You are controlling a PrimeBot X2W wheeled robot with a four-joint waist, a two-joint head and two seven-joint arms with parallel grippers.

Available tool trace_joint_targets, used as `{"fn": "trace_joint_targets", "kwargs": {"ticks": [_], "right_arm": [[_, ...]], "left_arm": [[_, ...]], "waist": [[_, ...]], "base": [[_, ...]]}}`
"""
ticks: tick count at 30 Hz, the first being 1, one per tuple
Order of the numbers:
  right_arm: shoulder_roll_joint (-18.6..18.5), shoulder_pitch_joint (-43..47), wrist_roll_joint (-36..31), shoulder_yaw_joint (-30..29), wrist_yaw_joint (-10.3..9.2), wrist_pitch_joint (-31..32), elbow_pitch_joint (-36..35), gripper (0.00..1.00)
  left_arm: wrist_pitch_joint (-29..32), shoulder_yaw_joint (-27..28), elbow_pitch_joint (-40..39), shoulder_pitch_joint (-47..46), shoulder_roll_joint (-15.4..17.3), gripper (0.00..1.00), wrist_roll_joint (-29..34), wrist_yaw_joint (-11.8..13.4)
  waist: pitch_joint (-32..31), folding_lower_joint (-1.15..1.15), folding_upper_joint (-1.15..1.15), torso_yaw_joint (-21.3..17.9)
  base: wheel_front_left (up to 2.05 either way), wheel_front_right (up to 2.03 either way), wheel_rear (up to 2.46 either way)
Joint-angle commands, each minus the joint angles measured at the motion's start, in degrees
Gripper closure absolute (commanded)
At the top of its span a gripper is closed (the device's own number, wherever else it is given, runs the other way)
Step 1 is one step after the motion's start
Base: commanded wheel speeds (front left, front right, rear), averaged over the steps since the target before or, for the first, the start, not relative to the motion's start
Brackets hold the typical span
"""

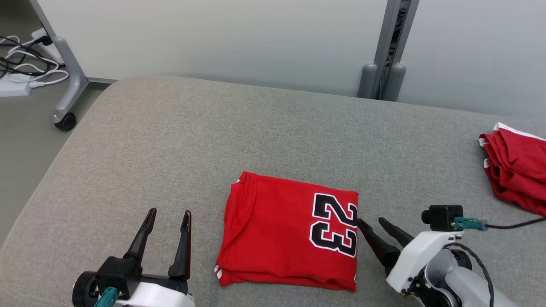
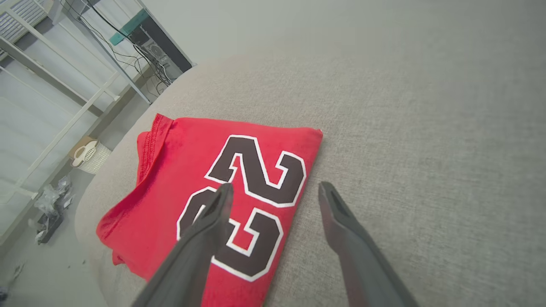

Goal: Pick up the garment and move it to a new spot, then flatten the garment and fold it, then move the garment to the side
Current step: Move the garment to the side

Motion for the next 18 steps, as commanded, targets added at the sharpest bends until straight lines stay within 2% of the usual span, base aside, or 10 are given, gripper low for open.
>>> {"fn": "trace_joint_targets", "kwargs": {"ticks": [1,7,15,18], "right_arm": [[-0.64,-0.98,2.67,0.39,0.00,2.42,-0.20,0.00],[-1.65,-5.29,11.55,1.86,0.00,14.23,2.14,0.00],[-1.78,-9.51,16.90,3.58,0.00,22.23,7.20,0.00],[-1.73,-10.39,18.10,4.17,0.00,23.24,8.82,0.00]], "left_arm": [[-0.19,0.16,-0.23,-0.52,0.21,0.00,0.37,0.24],[-0.19,-0.16,-0.26,-1.12,0.22,0.00,0.17,0.45],[-0.19,-1.29,-0.04,-1.83,0.22,0.00,-0.72,0.56],[-0.19,-1.63,-0.01,-2.16,0.20,0.00,-1.02,0.72]], "waist": [[0.16,0.00,0.00,-0.12],[0.77,0.00,0.00,0.30],[2.22,0.00,0.00,2.49],[2.64,0.00,0.00,3.30]], "base": [[0.00,0.00,0.00],[0.00,0.00,0.00],[0.00,0.00,0.00],[0.00,0.00,0.00]]}}
